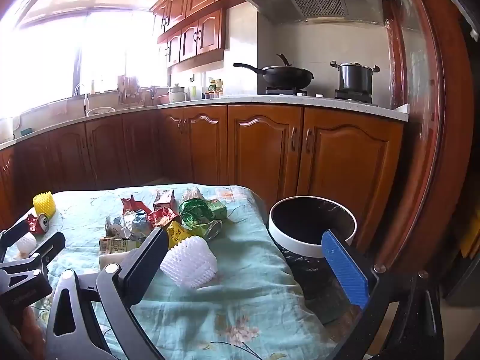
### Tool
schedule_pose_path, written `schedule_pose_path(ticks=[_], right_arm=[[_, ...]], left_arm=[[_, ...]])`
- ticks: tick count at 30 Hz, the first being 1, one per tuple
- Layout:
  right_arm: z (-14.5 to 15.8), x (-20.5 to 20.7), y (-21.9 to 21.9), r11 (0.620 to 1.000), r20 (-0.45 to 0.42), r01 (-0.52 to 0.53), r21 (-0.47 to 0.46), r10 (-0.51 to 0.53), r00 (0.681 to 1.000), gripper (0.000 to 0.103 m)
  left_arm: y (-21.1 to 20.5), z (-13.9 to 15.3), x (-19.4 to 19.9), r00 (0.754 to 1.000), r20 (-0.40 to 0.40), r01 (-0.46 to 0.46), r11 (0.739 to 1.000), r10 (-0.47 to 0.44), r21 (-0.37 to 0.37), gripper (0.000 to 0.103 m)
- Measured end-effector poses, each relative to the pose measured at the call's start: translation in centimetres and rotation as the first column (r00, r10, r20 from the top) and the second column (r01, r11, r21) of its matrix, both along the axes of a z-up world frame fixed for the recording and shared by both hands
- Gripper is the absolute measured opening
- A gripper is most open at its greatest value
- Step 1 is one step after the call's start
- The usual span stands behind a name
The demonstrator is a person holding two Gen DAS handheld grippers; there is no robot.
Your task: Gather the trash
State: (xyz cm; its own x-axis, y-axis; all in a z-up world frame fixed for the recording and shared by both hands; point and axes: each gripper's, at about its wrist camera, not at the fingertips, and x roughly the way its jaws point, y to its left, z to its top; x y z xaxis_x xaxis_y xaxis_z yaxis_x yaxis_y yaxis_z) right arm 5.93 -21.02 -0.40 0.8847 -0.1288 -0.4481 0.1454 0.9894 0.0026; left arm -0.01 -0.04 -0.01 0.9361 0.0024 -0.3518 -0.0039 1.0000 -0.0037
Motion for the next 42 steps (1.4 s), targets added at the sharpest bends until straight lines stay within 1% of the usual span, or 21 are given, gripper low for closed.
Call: schedule_pose_path(ticks=[4,5,7,9,11,12,19,29,42], right_arm=[[0.0,0.0,0.0,1.0,-0.007,-0.004,0.005,0.004,1.0,0.102],[0.0,-0.1,0.0,1.0,-0.009,-0.005,0.006,0.005,1.0,0.102],[-0.1,-0.2,0.0,1.0,-0.016,-0.008,0.011,0.008,1.0,0.102],[0.3,-0.1,-0.2,1.0,-0.021,-0.005,0.018,0.006,1.0,0.102],[0.3,0.0,-0.5,1.0,-0.024,-0.007,0.028,0.008,1.0,0.102],[-0.2,-0.2,-0.4,0.999,-0.021,-0.009,0.031,0.01,1.0,0.102],[-0.8,-0.1,-0.9,0.996,-0.036,-0.025,0.08,0.028,0.999,0.102],[-0.8,-0.1,-0.3,0.996,-0.033,-0.054,0.075,0.056,0.998,0.102],[-0.8,0.0,-0.2,0.991,-0.037,-0.082,0.103,0.086,0.996,0.102]], left_arm=[[-0.6,-0.1,-0.4,1.0,0.0,0.007,1.0,-0.007,0.014,0.102],[-0.3,-0.1,0.1,1.0,-0.024,0.004,1.0,-0.004,-0.004,0.102],[-0.4,0.0,0.4,0.999,-0.035,-0.001,1.0,0.001,-0.004,0.102],[0.0,-0.3,0.2,1.0,-0.019,-0.002,1.0,0.002,-0.01,0.102],[0.1,-0.4,0.3,1.0,-0.023,-0.006,1.0,0.006,-0.004,0.102],[0.1,-0.4,0.4,1.0,-0.024,-0.006,1.0,0.006,-0.003,0.102],[0.0,-0.4,0.4,1.0,-0.018,-0.013,1.0,0.013,0.015,0.102],[0.1,-0.2,0.3,1.0,-0.016,-0.014,1.0,0.014,0.011,0.102],[0.3,-0.2,0.5,1.0,-0.022,-0.013,1.0,0.013,0.014,0.102]])
